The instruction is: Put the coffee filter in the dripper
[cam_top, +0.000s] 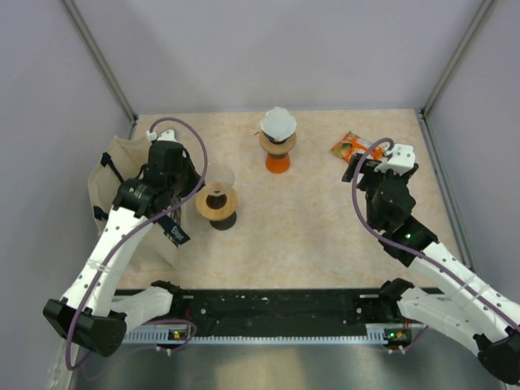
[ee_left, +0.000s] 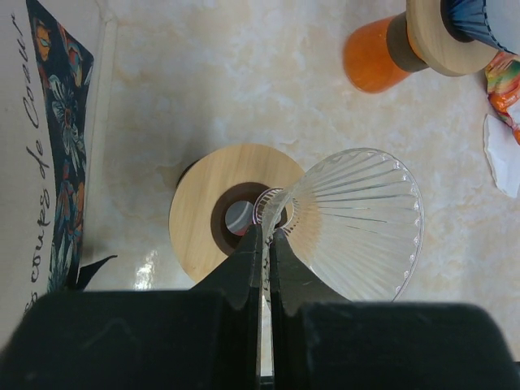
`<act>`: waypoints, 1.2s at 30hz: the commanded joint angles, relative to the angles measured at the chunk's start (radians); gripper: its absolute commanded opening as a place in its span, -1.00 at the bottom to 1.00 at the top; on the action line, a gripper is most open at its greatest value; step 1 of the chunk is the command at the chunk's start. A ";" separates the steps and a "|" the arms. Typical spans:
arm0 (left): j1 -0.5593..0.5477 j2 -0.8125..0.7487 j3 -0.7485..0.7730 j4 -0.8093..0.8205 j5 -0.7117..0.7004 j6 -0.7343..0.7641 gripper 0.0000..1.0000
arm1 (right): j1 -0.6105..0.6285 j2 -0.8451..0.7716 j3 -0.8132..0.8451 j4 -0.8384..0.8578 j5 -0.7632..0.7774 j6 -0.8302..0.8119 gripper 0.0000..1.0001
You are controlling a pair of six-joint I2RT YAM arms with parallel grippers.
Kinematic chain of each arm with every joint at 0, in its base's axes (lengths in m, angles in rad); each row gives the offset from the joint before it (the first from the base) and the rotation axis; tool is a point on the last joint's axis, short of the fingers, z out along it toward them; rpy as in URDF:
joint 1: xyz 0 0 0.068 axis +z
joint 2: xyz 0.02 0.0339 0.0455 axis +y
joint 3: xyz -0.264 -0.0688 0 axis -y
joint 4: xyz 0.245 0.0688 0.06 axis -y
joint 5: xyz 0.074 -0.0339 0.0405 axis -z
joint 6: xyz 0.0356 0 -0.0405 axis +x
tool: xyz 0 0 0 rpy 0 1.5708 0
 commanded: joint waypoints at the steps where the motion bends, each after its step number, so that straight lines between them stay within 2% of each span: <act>1: 0.016 -0.022 -0.011 0.035 0.022 -0.010 -1.00 | -0.004 -0.047 0.015 0.009 0.050 0.056 0.98; 7: 0.031 -0.022 -0.072 0.055 0.070 -0.026 -1.00 | -0.002 -0.044 0.013 -0.020 0.053 0.053 0.98; 13: 0.040 -0.037 -0.085 0.055 0.040 -0.026 -1.00 | -0.002 -0.038 0.012 -0.030 0.058 0.055 0.98; 26: 0.077 -0.053 -0.152 0.127 0.079 -0.027 -1.00 | -0.002 -0.063 0.006 -0.030 0.082 0.023 0.97; 36: 0.087 -0.031 -0.151 0.087 0.068 -0.020 -1.00 | -0.002 -0.070 0.006 -0.030 0.064 0.015 0.98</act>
